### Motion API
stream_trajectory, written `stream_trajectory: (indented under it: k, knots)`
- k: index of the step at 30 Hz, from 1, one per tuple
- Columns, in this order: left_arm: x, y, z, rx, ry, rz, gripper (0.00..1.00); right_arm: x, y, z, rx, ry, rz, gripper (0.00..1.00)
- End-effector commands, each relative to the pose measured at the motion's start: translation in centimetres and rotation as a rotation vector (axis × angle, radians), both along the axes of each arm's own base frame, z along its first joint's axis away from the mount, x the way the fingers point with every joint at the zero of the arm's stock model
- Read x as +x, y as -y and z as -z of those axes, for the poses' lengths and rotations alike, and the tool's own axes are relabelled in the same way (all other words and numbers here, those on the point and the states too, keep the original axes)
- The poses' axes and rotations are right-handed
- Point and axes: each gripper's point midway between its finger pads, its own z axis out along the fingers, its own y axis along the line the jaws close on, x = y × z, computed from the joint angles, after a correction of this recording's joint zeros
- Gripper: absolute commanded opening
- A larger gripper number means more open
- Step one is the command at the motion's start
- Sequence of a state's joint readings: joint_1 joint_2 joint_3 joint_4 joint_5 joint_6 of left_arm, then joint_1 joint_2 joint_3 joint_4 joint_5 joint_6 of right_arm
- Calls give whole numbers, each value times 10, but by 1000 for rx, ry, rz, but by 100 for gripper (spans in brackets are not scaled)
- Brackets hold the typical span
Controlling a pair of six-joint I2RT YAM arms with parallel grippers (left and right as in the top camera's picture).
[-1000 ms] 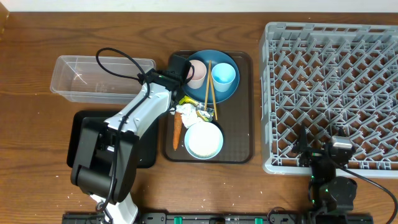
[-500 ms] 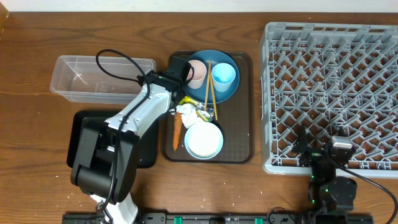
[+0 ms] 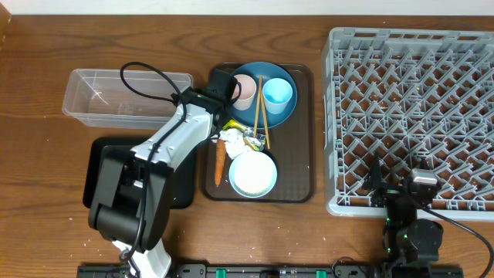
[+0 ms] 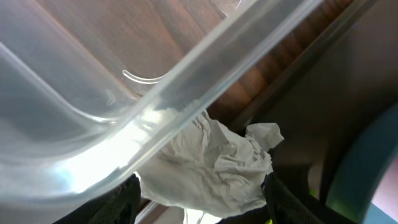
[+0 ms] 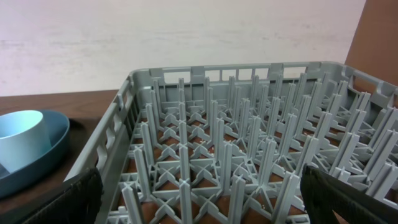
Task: Sort waste into correct bins and load items into the dishwasher rack
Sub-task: 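Close the left gripper on the white tissue and lift it, then carry the tissue left and release it into the clear plastic bin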
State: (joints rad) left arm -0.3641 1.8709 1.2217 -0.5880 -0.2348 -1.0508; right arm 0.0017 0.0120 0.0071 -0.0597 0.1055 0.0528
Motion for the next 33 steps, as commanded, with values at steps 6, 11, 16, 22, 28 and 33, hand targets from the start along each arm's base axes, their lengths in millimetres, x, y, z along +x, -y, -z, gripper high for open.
stream_trajectory:
  k: [6, 11, 16, 22, 28, 33]
  knots:
    - [-1, 0, 13, 8, -19, -1, 58, 0, -2, 1, 13, 0, -7, 99]
    - [0, 0, 12, 7, -13, 0, 39, 0, -2, 1, 13, 0, -7, 99]
    - [1, 0, 8, 4, -5, 3, 25, 0, -2, 1, 13, 0, -7, 99]
    - [6, 3, -7, 28, 15, 109, 6, 0, -2, 1, 13, 0, -7, 99]
    - [9, 4, -51, 58, 87, 254, 6, 0, -2, 1, 13, 0, -7, 99]
    - [6, 2, -96, 68, 178, 321, 6, 0, -2, 1, 13, 0, -7, 99]
